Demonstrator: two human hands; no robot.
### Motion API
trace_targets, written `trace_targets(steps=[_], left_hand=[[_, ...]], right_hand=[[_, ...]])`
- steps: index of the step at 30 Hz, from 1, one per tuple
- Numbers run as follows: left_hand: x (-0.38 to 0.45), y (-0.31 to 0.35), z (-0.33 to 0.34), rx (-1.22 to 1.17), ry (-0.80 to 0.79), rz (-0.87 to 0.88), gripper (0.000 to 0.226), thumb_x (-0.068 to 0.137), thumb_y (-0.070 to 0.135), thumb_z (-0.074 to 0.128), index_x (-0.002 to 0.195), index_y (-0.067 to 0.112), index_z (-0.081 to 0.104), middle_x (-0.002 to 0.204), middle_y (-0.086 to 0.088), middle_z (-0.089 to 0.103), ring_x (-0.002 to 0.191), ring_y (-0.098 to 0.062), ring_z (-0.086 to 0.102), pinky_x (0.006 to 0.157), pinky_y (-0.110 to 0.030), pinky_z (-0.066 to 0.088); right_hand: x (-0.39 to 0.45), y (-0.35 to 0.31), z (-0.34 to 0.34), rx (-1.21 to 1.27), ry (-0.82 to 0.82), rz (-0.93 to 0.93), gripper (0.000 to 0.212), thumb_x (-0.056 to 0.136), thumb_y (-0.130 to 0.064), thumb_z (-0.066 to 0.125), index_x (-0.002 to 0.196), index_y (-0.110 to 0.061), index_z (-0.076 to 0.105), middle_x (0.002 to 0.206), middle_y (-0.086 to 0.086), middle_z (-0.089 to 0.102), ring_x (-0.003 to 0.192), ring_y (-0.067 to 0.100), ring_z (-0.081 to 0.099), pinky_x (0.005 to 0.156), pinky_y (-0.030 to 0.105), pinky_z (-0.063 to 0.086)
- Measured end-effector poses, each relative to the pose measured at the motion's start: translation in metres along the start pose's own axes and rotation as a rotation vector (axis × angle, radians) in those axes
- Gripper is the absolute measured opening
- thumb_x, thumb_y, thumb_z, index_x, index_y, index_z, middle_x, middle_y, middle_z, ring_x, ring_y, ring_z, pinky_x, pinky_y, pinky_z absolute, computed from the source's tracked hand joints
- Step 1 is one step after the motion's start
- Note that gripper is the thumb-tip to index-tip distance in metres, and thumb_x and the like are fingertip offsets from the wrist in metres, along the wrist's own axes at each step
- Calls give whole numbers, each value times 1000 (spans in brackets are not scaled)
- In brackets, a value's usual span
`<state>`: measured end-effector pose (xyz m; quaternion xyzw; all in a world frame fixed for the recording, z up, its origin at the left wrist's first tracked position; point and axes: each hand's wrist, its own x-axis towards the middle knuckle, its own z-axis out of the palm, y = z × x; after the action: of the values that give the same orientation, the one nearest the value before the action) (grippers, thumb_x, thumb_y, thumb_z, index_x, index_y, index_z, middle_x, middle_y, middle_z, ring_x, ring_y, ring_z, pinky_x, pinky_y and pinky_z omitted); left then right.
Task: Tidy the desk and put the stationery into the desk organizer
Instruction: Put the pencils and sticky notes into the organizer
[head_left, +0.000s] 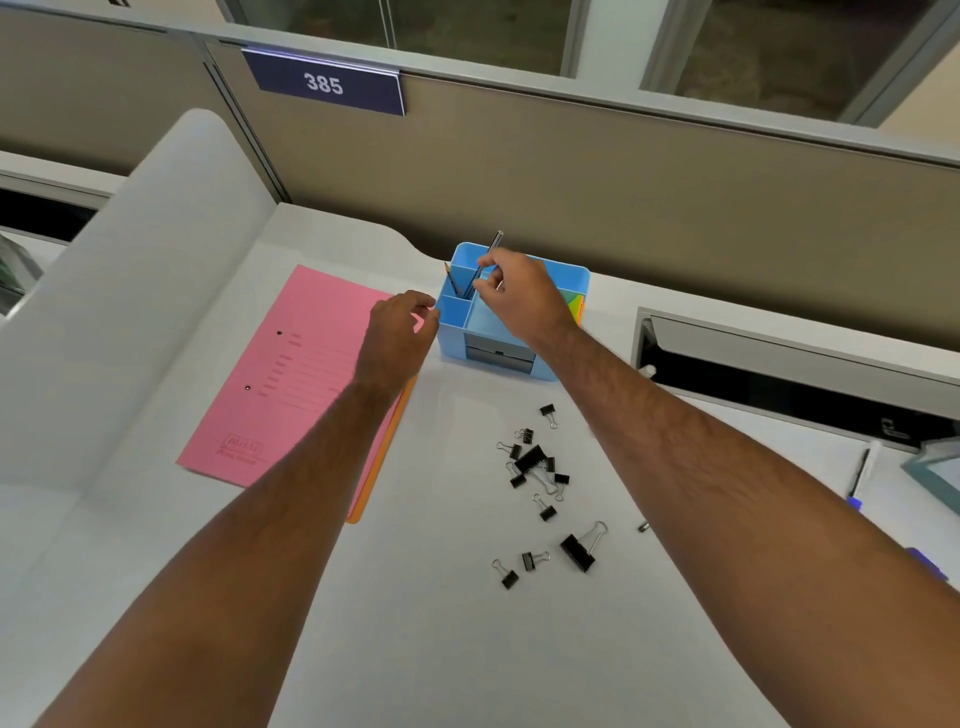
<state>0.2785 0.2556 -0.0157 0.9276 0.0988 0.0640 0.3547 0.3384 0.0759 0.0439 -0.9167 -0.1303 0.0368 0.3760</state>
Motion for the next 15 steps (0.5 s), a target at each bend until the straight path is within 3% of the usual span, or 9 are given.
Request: trace_targets(steps=[3, 6, 10, 15], left_hand=[[-1, 1, -1, -19, -7, -10, 28, 102, 31, 60, 123, 13, 67, 117, -2, 71, 109, -20, 60, 93, -44, 57], [-3, 3, -1, -36, -6, -30, 27, 102, 31, 60, 123, 15, 66, 118, -1, 69, 110, -18, 60, 94, -43, 58], [-16, 9, -1, -72, 51, -47, 27, 100, 29, 65, 124, 16, 62, 120, 0, 64, 113, -15, 53, 93, -33, 52], [-40, 13, 8, -175, 120, -123, 34, 95, 23, 72, 123, 17, 54, 119, 0, 58, 111, -21, 57, 94, -41, 57]], right_hand=[[-10, 11, -4, 15, 47, 40, 27, 100, -19, 63, 125, -11, 66, 97, -3, 62, 86, 8, 56, 71, 15, 44], [-27, 27, -13, 60, 96, 76, 21, 98, -20, 65, 118, -13, 68, 88, -6, 62, 72, 3, 55, 62, 7, 37], [-59, 50, -23, 91, 95, 92, 13, 96, -16, 66, 108, -12, 69, 78, -6, 59, 62, 1, 51, 65, 15, 42], [-99, 74, -43, 49, 77, 84, 9, 98, -21, 62, 97, -12, 66, 82, -4, 63, 64, 2, 53, 62, 20, 41]])
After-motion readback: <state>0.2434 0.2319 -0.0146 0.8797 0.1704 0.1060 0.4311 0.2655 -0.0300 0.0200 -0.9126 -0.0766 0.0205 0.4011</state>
